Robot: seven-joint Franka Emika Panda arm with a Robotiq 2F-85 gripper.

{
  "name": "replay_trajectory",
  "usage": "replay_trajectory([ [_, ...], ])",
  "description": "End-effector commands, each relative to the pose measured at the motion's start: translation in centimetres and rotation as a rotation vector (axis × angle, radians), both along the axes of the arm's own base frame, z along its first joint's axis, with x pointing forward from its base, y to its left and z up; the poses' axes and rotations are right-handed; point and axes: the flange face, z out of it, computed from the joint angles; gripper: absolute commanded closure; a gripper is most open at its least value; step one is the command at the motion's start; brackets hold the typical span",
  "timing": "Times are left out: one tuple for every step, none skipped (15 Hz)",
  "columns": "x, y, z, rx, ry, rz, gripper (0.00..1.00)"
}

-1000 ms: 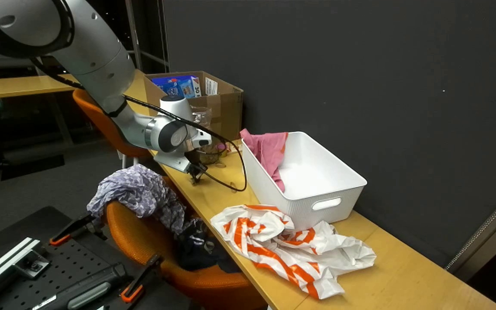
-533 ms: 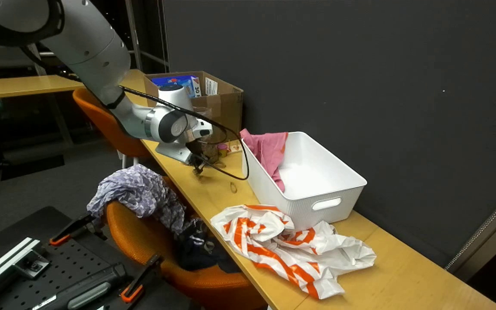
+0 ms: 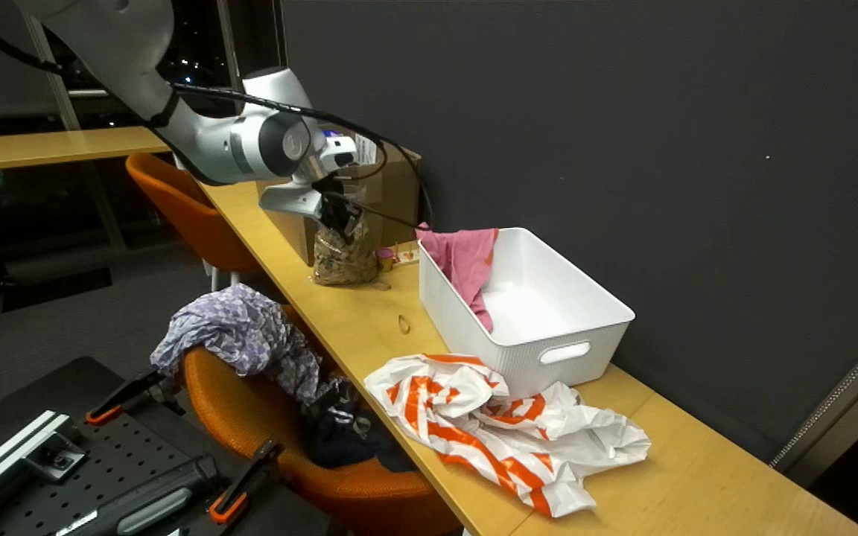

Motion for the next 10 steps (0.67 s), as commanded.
replay_trajectory([
  [-0.1, 1.2, 5.2, -0.062, -0.059, 0.023, 0.99],
  [0.6, 1.7, 5.8, -0.076, -0.075, 0.035, 0.99],
  [1.0, 2.0, 6.5, -0.089, -0.084, 0.044, 0.99],
  [1.5, 2.6, 7.1, -0.103, -0.094, 0.055, 0.99],
  [2.0, 3.1, 7.5, -0.119, -0.105, 0.066, 0.99],
  [2.5, 3.6, 7.8, -0.133, -0.11, 0.073, 0.99],
  [3.1, 4.1, 8.1, -0.149, -0.115, 0.082, 0.99],
  [3.6, 4.7, 8.5, -0.161, -0.121, 0.091, 0.99],
  [3.9, 5.6, 8.9, -0.174, -0.125, 0.101, 0.99],
  [4.3, 6.4, 9.2, -0.182, -0.128, 0.109, 0.99],
])
